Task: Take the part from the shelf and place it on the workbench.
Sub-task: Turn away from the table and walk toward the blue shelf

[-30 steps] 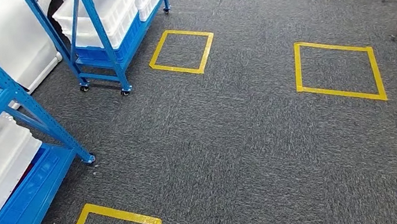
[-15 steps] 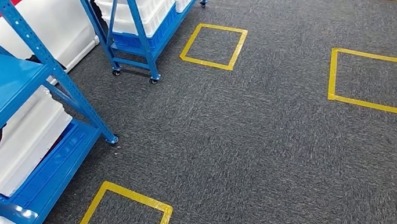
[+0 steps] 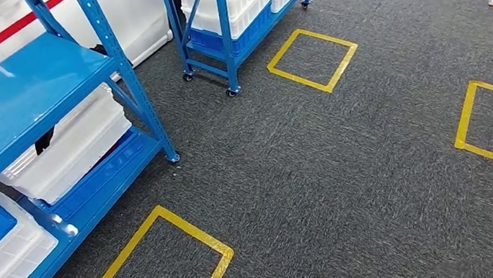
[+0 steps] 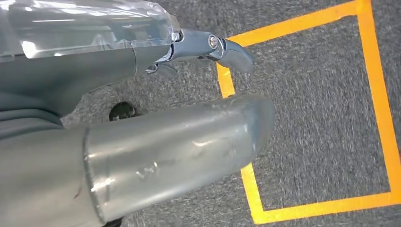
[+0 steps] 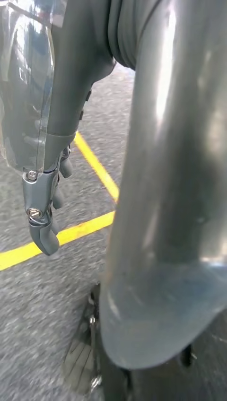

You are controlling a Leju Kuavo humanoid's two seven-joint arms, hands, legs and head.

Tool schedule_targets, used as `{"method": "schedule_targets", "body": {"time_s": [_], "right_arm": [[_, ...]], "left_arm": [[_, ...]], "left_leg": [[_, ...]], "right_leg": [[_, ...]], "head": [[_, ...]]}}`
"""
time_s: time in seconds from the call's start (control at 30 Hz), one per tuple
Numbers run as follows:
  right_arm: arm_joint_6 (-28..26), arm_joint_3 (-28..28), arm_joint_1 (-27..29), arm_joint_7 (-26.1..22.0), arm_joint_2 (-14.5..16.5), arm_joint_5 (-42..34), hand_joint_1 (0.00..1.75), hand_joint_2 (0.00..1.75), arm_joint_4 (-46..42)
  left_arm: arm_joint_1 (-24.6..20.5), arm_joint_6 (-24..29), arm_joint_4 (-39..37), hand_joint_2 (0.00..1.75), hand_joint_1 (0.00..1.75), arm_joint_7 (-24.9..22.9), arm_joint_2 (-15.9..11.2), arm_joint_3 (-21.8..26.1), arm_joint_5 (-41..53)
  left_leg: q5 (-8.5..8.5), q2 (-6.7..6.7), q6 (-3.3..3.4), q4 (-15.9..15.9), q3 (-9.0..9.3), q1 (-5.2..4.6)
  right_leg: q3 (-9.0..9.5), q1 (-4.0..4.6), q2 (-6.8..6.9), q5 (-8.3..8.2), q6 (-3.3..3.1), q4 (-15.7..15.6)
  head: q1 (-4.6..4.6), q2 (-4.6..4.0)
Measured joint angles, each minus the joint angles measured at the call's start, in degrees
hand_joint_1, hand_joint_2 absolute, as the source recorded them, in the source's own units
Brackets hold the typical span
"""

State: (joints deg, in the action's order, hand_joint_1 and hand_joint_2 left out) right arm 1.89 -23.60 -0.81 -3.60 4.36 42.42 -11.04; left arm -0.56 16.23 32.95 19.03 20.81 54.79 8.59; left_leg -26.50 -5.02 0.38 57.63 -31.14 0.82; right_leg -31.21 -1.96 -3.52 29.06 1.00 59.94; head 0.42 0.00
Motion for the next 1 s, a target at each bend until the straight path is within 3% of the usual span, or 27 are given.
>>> {"method": "schedule_targets", "body": {"time_s": [0.07,0.13,0.2,0.27,0.33,0.37,0.4,0.47,0.53,0.57,0.63,0.7,0.77,0.83,0.87,0.9,0.97,1.0], "right_arm": [[0.1,0.0,-0.1,0.2,0.0,0.1,0.0,0.0,0.0],[0.1,-0.1,-0.3,0.4,0.0,0.1,0.0,0.0,0.0],[0.1,-0.1,-0.2,0.6,0.0,0.1,0.0,0.0,0.0],[0.1,-0.3,0.2,0.7,0.0,0.1,0.0,0.0,0.0],[0.1,-0.4,0.3,0.9,0.0,0.1,0.0,0.0,0.0],[0.2,-0.4,0.3,0.9,0.0,0.1,0.0,0.0,0.0],[0.2,-0.5,0.2,0.9,0.0,0.2,0.0,0.0,0.0],[0.2,-0.5,0.1,0.9,0.1,0.3,0.0,0.0,0.0],[0.2,-0.5,0.0,1.0,0.1,0.3,0.0,0.0,0.0],[0.2,-0.5,-0.1,1.0,0.1,0.4,0.0,0.0,0.0],[0.2,-0.5,-0.4,1.0,0.1,0.4,0.0,0.0,0.0],[0.2,-0.5,-0.4,1.0,0.0,0.4,0.0,0.0,0.0],[0.2,-0.6,-0.2,1.0,0.0,0.4,0.0,0.0,0.0],[0.3,-0.6,-0.1,1.0,0.0,0.6,0.0,0.0,0.0],[0.3,-0.6,-0.1,1.1,0.0,0.6,0.0,0.0,0.0],[0.3,-0.6,-0.1,1.1,-0.1,0.7,0.0,0.0,0.0],[0.3,-0.6,0.0,1.1,-0.2,0.9,0.0,0.0,0.1],[0.3,-0.7,0.1,1.1,-0.2,0.9,0.0,0.0,0.1]], "left_arm": [[0.5,0.3,0.7,0.0,0.0,-0.6,0.0,-1.5,-1.2],[1.2,0.5,1.4,0.0,0.0,-1.1,0.0,-2.9,-2.1],[1.6,0.9,2.0,0.0,0.0,-1.5,0.0,-4.2,-2.9],[1.8,1.1,2.5,0.0,0.0,-1.8,0.0,-5.3,-3.5],[2.1,1.2,2.9,0.0,0.0,-2.0,0.0,-6.2,-3.8],[2.3,1.3,3.0,0.0,0.0,-2.1,0.0,-6.5,-4.0],[2.7,1.3,3.3,0.0,0.0,-2.2,0.0,-7.0,-4.3],[3.2,1.5,4.1,0.0,0.0,-2.5,0.0,-8.2,-4.9],[3.5,1.7,4.9,0.0,0.0,-2.7,0.0,-9.6,-5.4],[3.7,1.8,5.2,0.0,0.0,-2.8,0.0,-10.1,-5.6],[4.3,1.9,5.7,0.0,0.0,-2.9,0.0,-11.0,-5.9],[4.7,2.0,6.1,0.0,0.0,-3.0,0.0,-11.7,-6.0],[4.9,2.0,6.4,0.0,0.0,-3.2,0.0,-12.5,-6.2],[5.2,2.1,6.7,0.0,0.0,-3.4,0.0,-13.4,-6.5],[5.4,2.2,6.8,0.0,0.0,-3.5,0.0,-13.8,-6.7],[5.6,2.2,6.9,0.0,0.0,-3.5,0.0,-14.2,-6.9],[6.0,2.5,7.3,0.0,0.0,-3.7,0.0,-15.1,-7.3],[6.1,2.6,7.5,0.0,0.0,-3.8,0.0,-15.6,-7.5]], "left_leg": [[0.1,-1.07,-0.95,0.2,-0.56,0.11],[0.08,-1.31,-1.67,0.3,-0.98,0.37],[-2.07,1.14,-1.99,3.5,-2.48,0.39],[-6.05,3.75,-2.1,10.7,-5.74,0.35],[-8.03,4.33,-2.2,16.3,-8.06,0.36],[-7.45,4.49,-2.16,16.2,-7.75,0.35],[-5.94,4.82,-2.0,13.8,-6.31,0.32],[-2.65,6.96,-1.32,5.9,-1.99,-0.08],[-1.41,8.73,-0.62,1.2,0.21,-0.64],[-1.48,8.81,-0.41,0.7,0.24,-0.86],[-0.96,7.63,0.06,0.2,0.27,-0.7],[-0.2,6.53,0.69,-0.6,0.53,-0.34],[0.32,5.43,1.13,-0.9,0.35,-0.2],[0.51,4.16,1.21,-0.8,0.06,-0.18],[0.56,3.42,1.13,-0.7,0.02,-0.14],[0.57,2.67,0.98,-0.6,0.01,-0.06],[0.42,1.3,0.46,-0.1,-0.14,0.09],[0.29,0.66,0.06,0.3,-0.4,0.1]], "right_leg": [[0.4,0.31,-0.85,0.03,-0.44,-1.2],[0.41,0.4,0.36,-0.23,-1.29,-1.4],[0.51,0.46,1.9,-0.5,-2.3,-1.8],[0.41,0.88,3.64,-0.48,-2.89,-1.9],[0.29,1.29,5.34,-0.41,-3.06,-1.8],[0.29,1.45,6.08,-0.37,-3.11,-1.7],[0.33,1.56,6.74,-0.31,-3.14,-1.7],[0.46,1.82,7.99,-0.09,-3.0,-1.4],[0.54,2.04,9.08,0.11,-2.57,-1.3],[0.6,2.09,9.6,0.13,-2.32,-1.3],[0.89,1.97,10.14,0.22,-1.79,-1.3],[0.18,1.71,7.83,1.92,-1.14,0.7],[-2.76,1.36,4.7,5.56,-0.63,6.8],[-5.9,1.09,3.85,7.73,-0.29,13.1],[-6.34,0.92,3.76,7.14,-0.14,13.8],[-5.75,0.72,3.6,5.5,0.0,12.3],[-2.58,0.18,1.85,1.37,0.23,5.2],[-1.27,0.03,0.68,0.19,0.19,2.1]], "head": [[0.01,0.0],[-0.03,-0.01],[-0.42,-0.01],[-0.85,0.0],[-0.9,-0.01],[-0.9,-0.01],[-0.91,-0.01],[-0.93,0.0],[-0.88,0.0],[-0.84,0.0],[-0.79,0.0],[-0.66,0.0],[-0.49,0.0],[-0.44,0.0],[-0.43,0.0],[-0.42,0.0],[-0.37,0.0],[-0.37,0.0]]}}
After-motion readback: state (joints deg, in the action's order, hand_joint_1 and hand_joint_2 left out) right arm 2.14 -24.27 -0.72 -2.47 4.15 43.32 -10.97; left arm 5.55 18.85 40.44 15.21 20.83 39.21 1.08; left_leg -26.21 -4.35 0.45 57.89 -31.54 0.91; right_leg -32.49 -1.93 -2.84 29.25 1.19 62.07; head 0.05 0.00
